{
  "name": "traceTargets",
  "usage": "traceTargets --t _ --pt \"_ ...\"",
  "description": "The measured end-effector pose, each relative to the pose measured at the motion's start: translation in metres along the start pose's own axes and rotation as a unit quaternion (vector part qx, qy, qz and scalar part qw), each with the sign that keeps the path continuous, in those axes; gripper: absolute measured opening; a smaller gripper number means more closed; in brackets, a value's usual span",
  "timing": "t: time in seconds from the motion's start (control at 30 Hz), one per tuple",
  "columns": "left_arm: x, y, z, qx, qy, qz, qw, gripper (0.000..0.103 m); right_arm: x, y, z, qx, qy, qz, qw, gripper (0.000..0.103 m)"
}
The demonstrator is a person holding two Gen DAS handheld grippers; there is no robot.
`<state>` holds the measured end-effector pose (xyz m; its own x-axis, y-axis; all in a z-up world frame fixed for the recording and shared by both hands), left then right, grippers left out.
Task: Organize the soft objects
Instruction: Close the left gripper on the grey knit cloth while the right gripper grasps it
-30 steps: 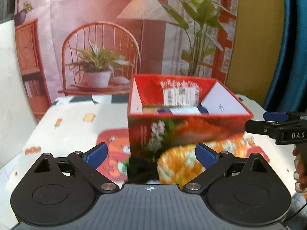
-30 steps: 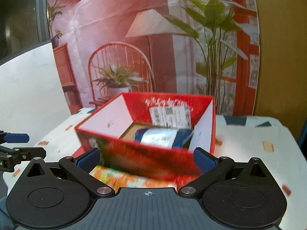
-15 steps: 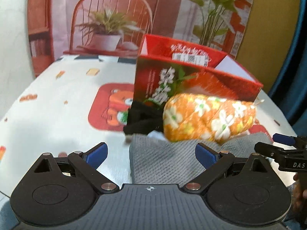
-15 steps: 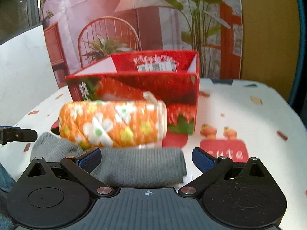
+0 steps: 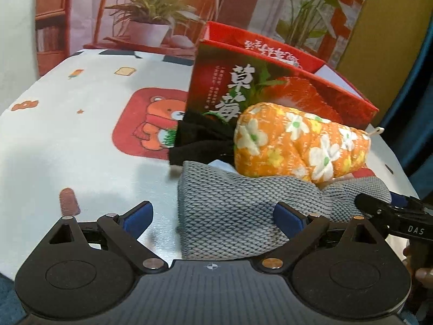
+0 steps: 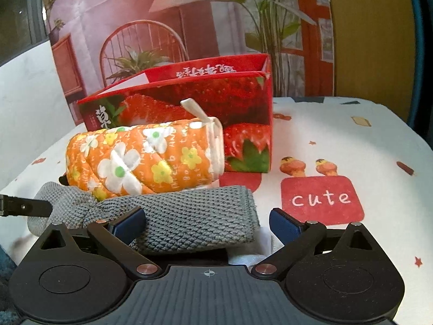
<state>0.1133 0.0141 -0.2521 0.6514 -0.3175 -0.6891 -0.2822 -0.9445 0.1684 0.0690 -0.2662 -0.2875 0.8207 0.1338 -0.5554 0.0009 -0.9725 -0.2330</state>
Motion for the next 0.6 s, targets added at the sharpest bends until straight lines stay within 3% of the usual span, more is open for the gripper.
traceTargets --t 0.1,0.23,0.37,0.47,0.6 --pt "0.002 0.003 0.001 0.008 -0.003 -0.003 1.0000 0.091 0.000 -0.003 0.000 -0.006 0.001 -0.005 1.000 0.097" --pt "0.003 0.005 0.001 0.014 -0.007 0.000 0.9999 0.073 0.000 -0.003 0.000 -0.004 -0.001 -0.014 1.000 0.091" --pt "-0.001 0.007 0.000 0.016 0.000 -0.003 0.9999 0.046 -0.002 -0.004 -0.002 -0.003 0.001 -0.022 1.000 0.086" --pt "-0.005 0.007 -0.002 0.018 0.006 -0.007 0.9998 0.035 -0.005 -0.002 -0.004 0.005 0.004 -0.025 1.000 0.078" --pt "-0.010 0.008 -0.004 0.023 0.017 -0.018 0.9994 0.029 -0.011 0.000 -0.009 0.019 0.012 -0.032 0.999 0.062"
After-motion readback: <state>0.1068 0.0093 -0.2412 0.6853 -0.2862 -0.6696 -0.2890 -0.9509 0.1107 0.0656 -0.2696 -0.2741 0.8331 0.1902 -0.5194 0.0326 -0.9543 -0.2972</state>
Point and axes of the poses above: each gripper's, at about its wrist camera, not at the fingertips, and x roughly the way its jaws point, y to its right, z to its underside, the point moved 2 cm from there along x, roughly the way its jaws point, and after that the axes turned 3 degrees about x, right-handed, at the moved point
